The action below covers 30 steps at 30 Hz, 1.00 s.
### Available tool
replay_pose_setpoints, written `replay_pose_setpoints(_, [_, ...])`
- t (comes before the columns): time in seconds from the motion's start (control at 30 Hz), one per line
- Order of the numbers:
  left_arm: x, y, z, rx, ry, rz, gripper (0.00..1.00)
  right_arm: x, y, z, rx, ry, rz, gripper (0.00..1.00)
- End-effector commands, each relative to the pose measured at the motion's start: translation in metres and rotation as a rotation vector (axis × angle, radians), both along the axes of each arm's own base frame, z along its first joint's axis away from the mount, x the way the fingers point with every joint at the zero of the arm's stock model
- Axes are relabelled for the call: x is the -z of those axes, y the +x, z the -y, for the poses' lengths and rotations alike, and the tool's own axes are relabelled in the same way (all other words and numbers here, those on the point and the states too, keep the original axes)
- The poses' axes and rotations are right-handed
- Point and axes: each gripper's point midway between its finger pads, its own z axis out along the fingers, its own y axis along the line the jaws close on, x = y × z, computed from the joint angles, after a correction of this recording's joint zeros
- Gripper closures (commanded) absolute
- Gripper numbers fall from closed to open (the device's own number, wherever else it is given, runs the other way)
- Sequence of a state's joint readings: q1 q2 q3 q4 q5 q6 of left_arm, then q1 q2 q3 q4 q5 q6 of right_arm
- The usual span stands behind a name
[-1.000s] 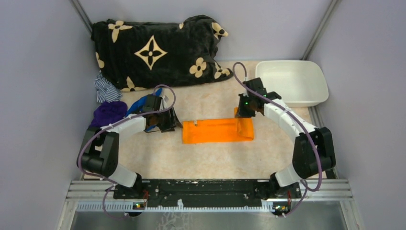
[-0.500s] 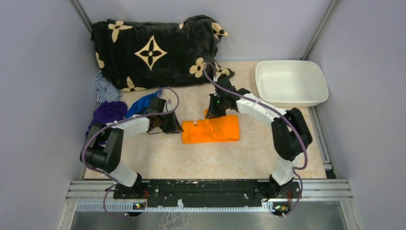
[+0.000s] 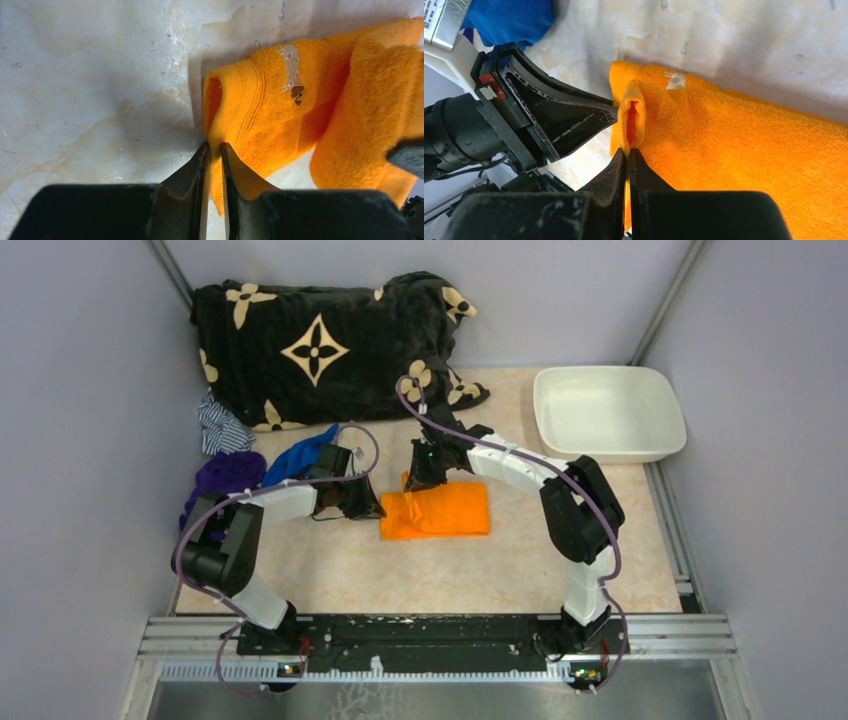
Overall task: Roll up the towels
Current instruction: Fold the towel at the center of the board.
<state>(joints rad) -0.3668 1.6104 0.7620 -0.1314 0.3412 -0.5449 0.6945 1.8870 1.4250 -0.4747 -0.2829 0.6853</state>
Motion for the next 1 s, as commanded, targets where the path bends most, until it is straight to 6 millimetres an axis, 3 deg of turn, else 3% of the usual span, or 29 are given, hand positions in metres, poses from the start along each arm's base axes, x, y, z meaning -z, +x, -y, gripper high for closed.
replay_pose_setpoints(0.0, [0.007,-0.006,0.003,0.014,-0.001,-0.013,0.80,-0.016,0.001,-0.028,-0.041,0.060,0.027,1.00])
replay_pose_setpoints(0.4, [0.007,-0.008,0.003,0.011,0.004,-0.013,0.80,-0.001,-0.004,-0.053,-0.063,0.084,-0.010,1.00])
replay_pose_setpoints(0.73, [0.008,-0.010,0.002,0.005,0.009,-0.012,0.80,0.009,-0.005,-0.063,-0.060,0.101,-0.026,1.00])
replay_pose_setpoints(0.83, [0.007,-0.010,0.001,-0.001,0.013,-0.009,0.79,0.014,-0.006,-0.062,-0.055,0.090,-0.030,0.93])
replay_pose_setpoints(0.97, [0.005,-0.010,-0.004,-0.021,0.035,0.001,0.76,0.007,-0.005,-0.062,-0.062,0.104,-0.012,0.73])
